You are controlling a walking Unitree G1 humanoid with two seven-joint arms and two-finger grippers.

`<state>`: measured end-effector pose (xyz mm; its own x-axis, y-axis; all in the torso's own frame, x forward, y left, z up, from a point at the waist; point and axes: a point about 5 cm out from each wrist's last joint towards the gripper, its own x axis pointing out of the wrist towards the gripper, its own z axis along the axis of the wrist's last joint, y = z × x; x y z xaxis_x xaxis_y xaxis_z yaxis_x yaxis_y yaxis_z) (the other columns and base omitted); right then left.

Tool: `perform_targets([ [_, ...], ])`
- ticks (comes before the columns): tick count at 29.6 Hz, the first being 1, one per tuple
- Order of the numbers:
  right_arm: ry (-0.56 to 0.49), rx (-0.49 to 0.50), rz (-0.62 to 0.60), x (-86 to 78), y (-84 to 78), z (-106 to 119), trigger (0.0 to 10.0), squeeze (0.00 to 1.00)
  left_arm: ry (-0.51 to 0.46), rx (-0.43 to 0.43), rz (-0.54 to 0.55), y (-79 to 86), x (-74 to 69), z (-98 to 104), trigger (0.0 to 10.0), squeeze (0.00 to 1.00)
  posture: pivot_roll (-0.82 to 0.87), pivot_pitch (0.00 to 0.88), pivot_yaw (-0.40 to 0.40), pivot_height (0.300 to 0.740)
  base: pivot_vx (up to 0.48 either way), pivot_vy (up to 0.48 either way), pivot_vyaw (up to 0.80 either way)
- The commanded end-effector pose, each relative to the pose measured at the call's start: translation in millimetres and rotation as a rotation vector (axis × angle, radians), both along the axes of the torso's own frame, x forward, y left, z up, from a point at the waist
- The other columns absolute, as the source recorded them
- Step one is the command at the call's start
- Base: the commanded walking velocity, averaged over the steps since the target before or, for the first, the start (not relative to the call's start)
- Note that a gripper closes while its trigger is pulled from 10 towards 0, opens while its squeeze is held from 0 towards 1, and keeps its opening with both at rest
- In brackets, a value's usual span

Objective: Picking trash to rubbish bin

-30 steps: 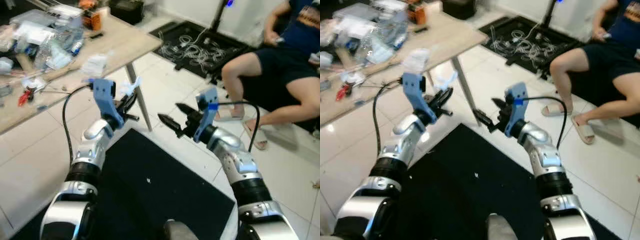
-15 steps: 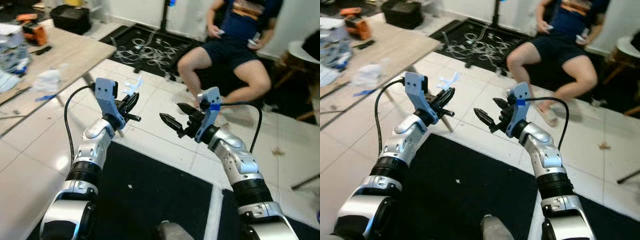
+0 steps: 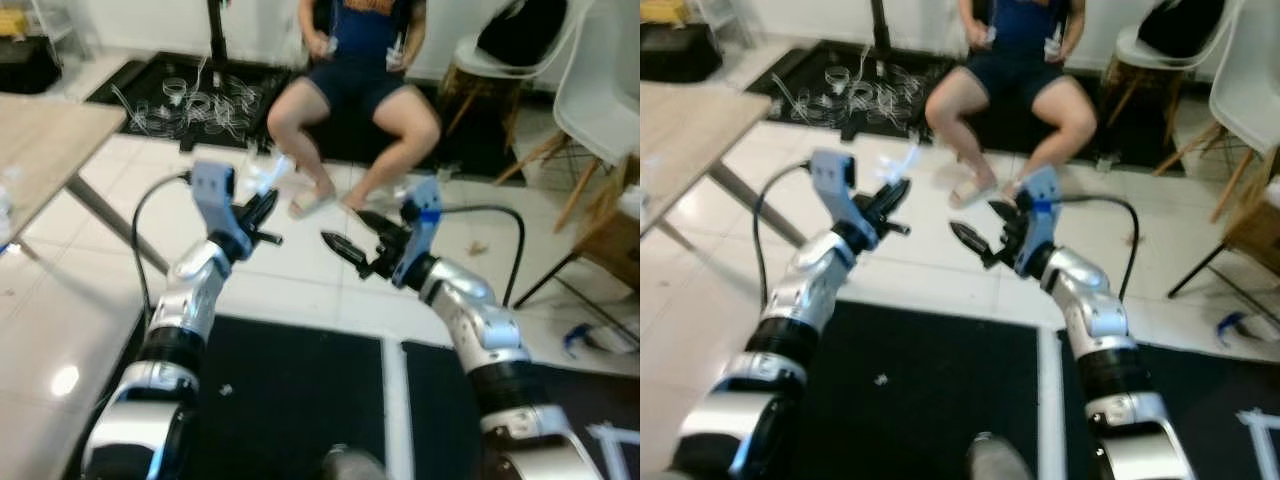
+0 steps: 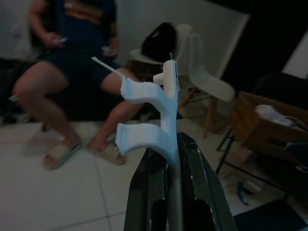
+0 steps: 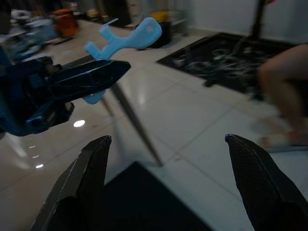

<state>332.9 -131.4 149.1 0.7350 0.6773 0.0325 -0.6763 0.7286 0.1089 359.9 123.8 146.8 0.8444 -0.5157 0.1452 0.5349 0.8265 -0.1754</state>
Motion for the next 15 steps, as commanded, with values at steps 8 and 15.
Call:
perform_targets([
  [8, 0.015, 0.006, 0.005, -1.1, 2.1, -3.3, 10.0, 0.0, 0.007, -0.003, -0.003, -0.5, -0.8, -2.4, 10.0, 0.0, -0.08, 0.0, -0.021, 0.74, 0.0, 0.0, -0.8],
  [15, 0.016, 0.008, 0.004, -0.7, 2.0, -2.9, 10.0, 0.0, 0.005, -0.005, -0.002, 0.0, -0.3, -1.7, 10.0, 0.0, -0.08, 0.0, -0.022, 0.74, 0.0, 0.0, -0.8],
])
